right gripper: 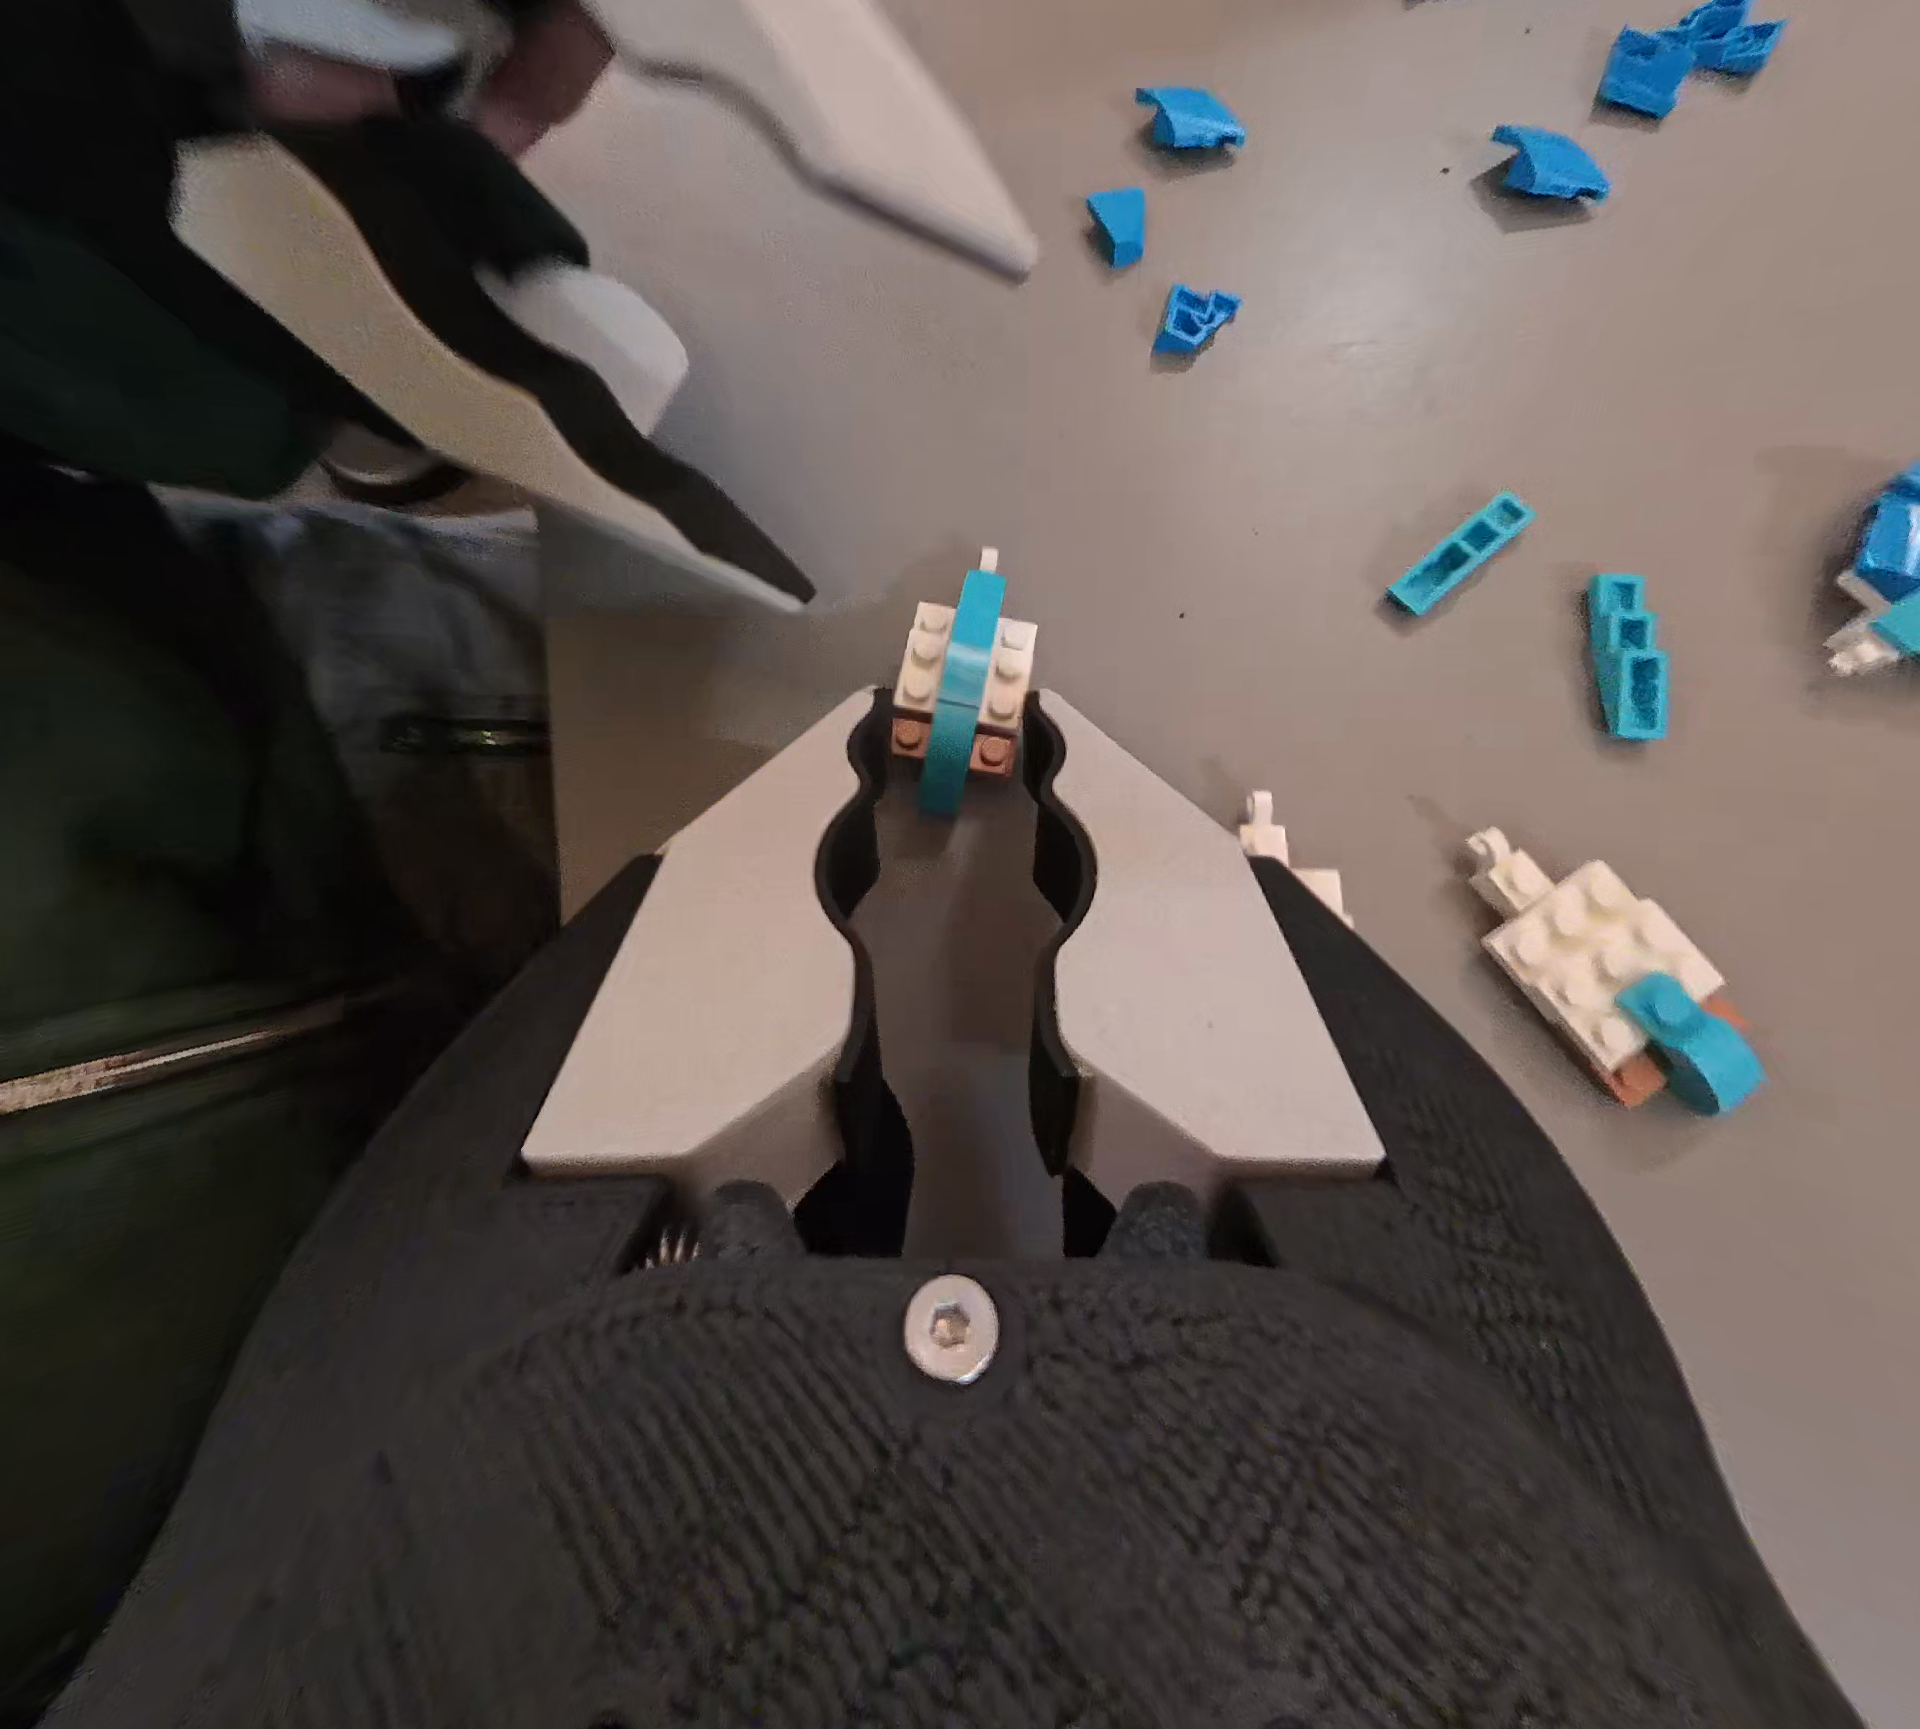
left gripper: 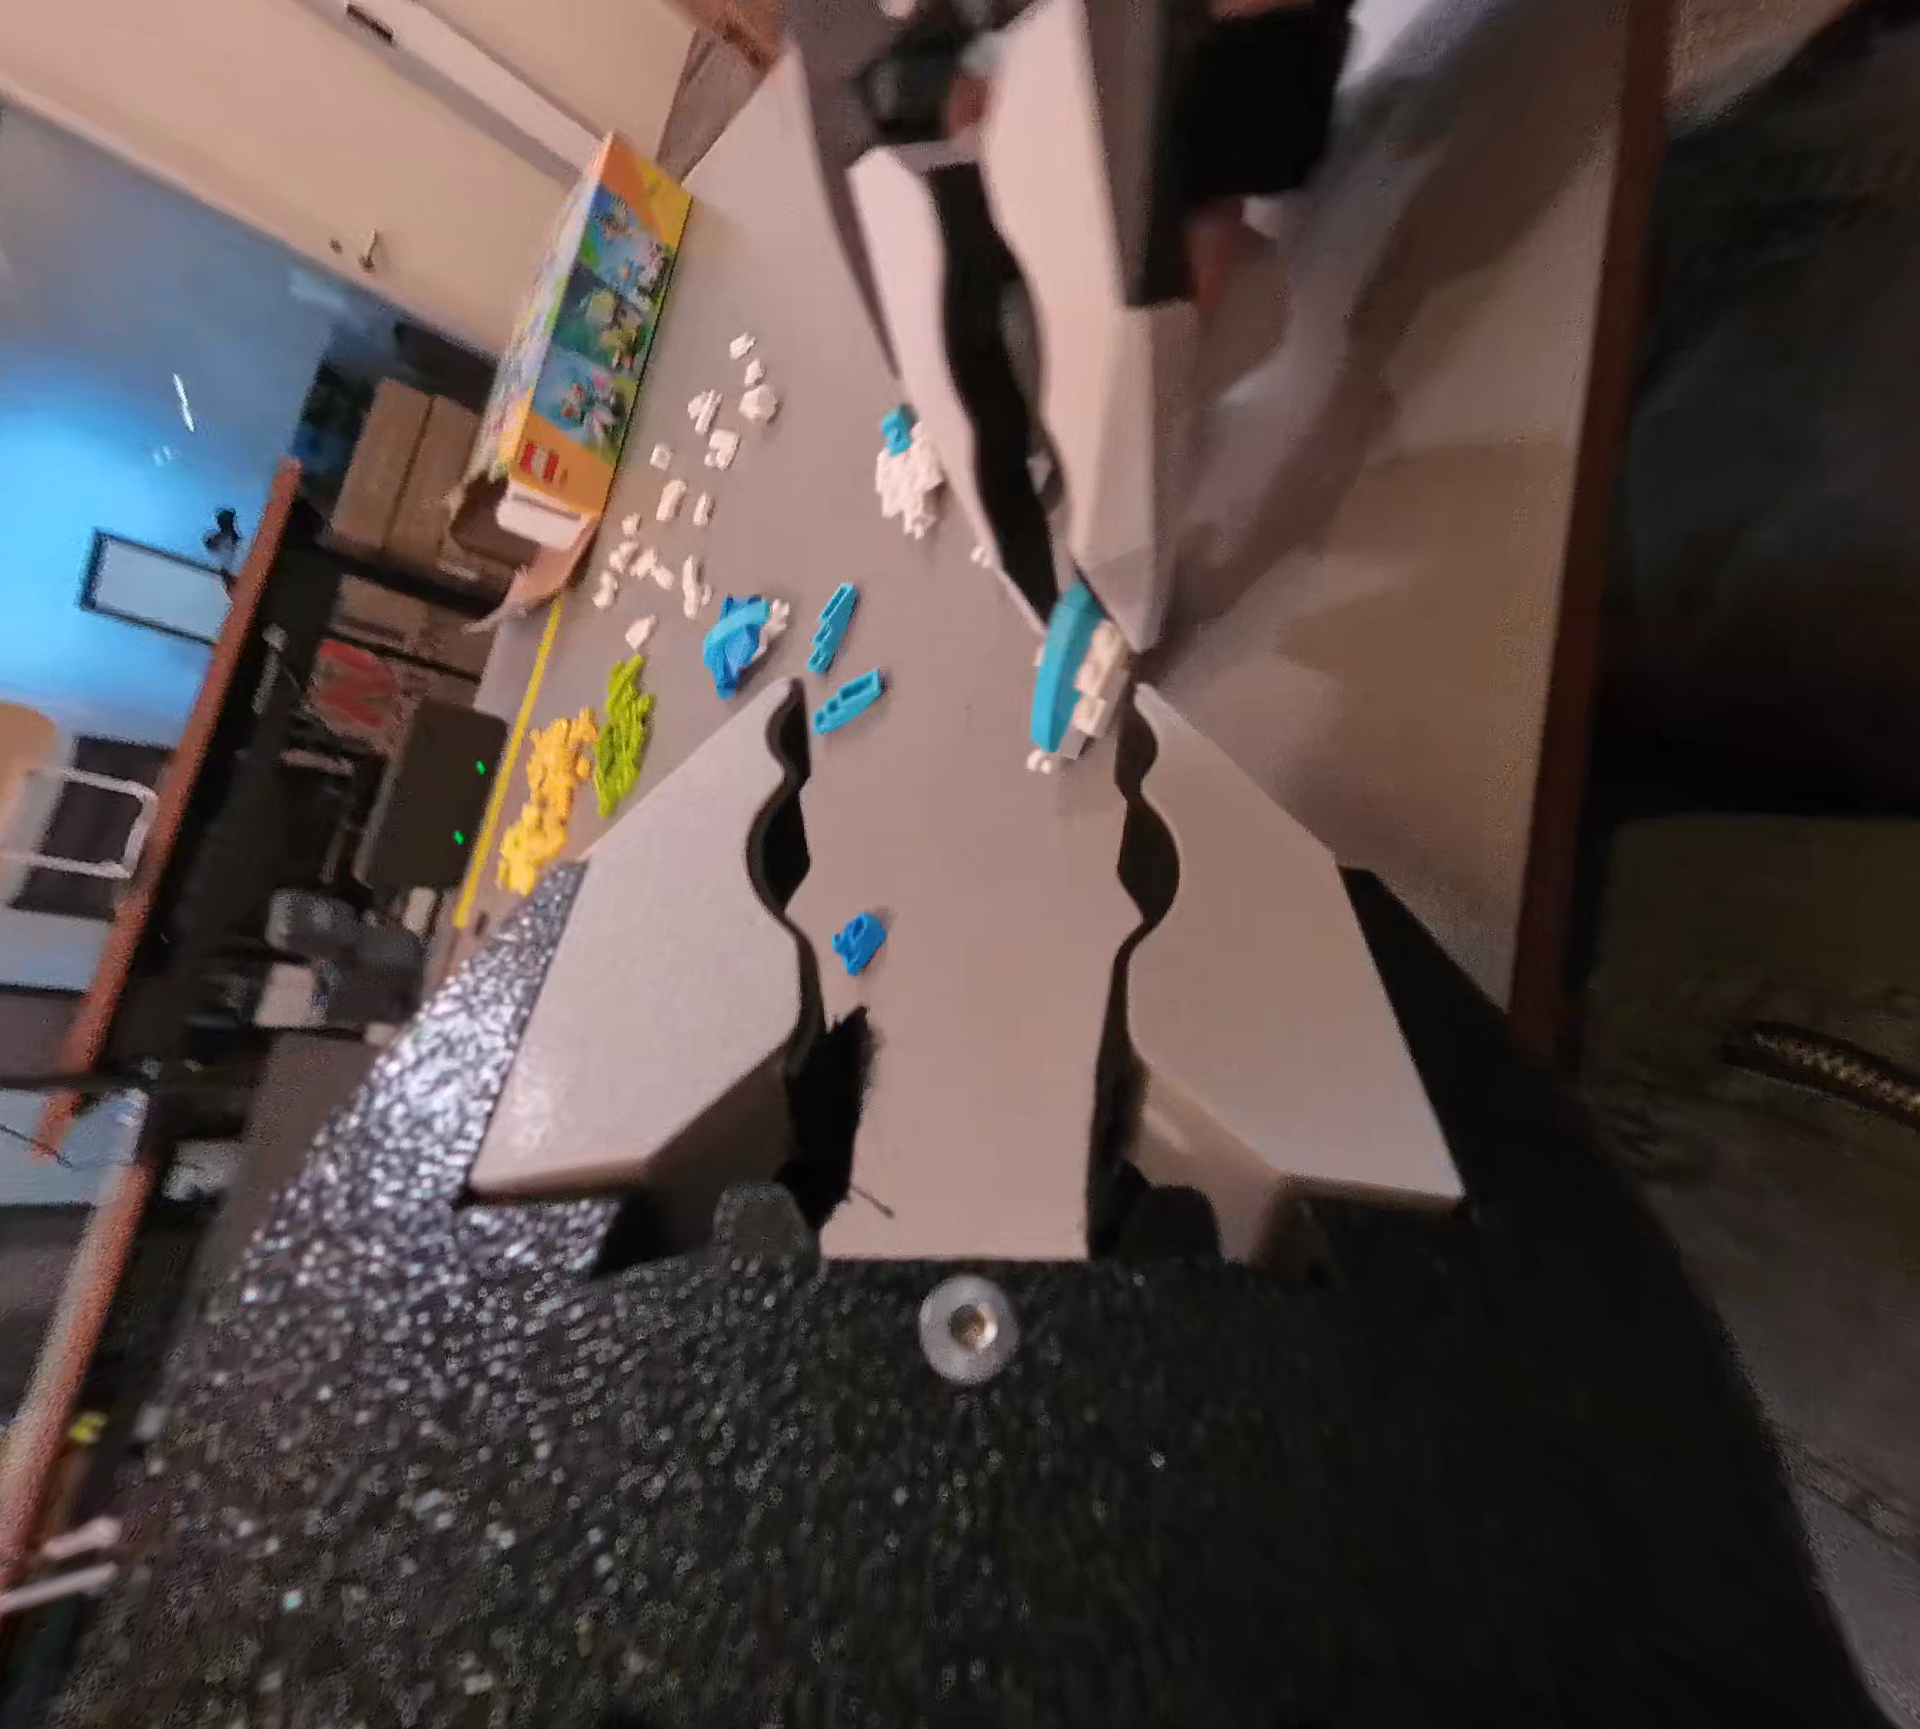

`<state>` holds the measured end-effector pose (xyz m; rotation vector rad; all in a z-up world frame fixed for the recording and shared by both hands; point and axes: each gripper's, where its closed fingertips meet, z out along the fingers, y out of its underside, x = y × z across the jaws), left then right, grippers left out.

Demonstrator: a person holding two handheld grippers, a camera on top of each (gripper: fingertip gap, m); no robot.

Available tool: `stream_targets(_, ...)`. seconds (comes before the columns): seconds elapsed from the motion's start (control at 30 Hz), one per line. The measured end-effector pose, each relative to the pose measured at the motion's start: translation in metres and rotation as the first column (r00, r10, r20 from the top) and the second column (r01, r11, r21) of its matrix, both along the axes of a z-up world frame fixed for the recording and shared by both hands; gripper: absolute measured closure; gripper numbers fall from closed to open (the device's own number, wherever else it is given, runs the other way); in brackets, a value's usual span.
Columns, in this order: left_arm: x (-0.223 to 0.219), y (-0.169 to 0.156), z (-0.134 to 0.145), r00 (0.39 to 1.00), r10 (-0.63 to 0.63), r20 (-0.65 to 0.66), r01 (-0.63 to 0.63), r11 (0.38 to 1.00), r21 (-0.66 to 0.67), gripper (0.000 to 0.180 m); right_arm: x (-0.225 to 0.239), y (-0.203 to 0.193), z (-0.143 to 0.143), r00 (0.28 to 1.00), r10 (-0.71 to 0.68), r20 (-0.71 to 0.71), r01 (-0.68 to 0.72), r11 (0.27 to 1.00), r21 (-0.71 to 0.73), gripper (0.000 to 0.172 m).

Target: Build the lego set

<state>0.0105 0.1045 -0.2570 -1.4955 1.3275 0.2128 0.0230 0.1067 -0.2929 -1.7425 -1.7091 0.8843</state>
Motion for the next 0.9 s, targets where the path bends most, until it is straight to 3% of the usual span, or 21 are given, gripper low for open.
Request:
stream_targets(0.13, -0.012, 0.007, -0.001, 0.988, 0.083, 0.127, -0.069, 0.992, -0.109, 0.114, -0.003, -0.001, -0.001, 0.999, 0.043, 0.029, -0.045, 0.997, 0.069, 0.118)
stream_targets(0.27, -0.015, 0.007, -0.006, 0.969, 0.125, 0.212, -0.08, 0.975, -0.209, 0.113, 0.033, 0.022, 0.025, 0.999, 0.036, -0.04, -0.033, 0.996, 0.082, 0.121)
stream_targets(0.43, -0.011, 0.008, -0.01, 0.961, 0.129, 0.243, -0.065, 0.965, -0.252, 0.113, 0.064, 0.051, 0.01, 0.999, -0.037, 0.004, 0.037, 0.999, 0.015, 0.122)
stream_targets(0.6, -0.009, 0.01, -0.012, 0.96, 0.132, 0.248, -0.063, 0.961, -0.271, 0.113, 0.069, 0.036, -0.005, 0.997, 0.017, 0.077, -0.013, 0.998, -0.054, 0.124)
stream_targets(0.73, -0.006, 0.01, -0.012, 0.953, 0.145, 0.264, -0.066, 0.956, -0.288, 0.114, 0.053, 0.003, -0.003, 0.99, 0.131, 0.048, -0.126, 0.987, -0.099, 0.119)
stream_targets(0.8, -0.005, 0.01, -0.011, 0.948, 0.168, 0.272, -0.079, 0.947, -0.313, 0.114, 0.045, -0.015, 0.001, 0.978, 0.206, 0.024, -0.204, 0.975, -0.084, 0.12)
stream_targets(0.9, 0.001, 0.007, -0.008, 0.933, 0.192, 0.306, -0.07, 0.927, -0.368, 0.116, 0.044, -0.007, 0.01, 0.983, 0.184, -0.008, -0.184, 0.982, -0.032, 0.125)
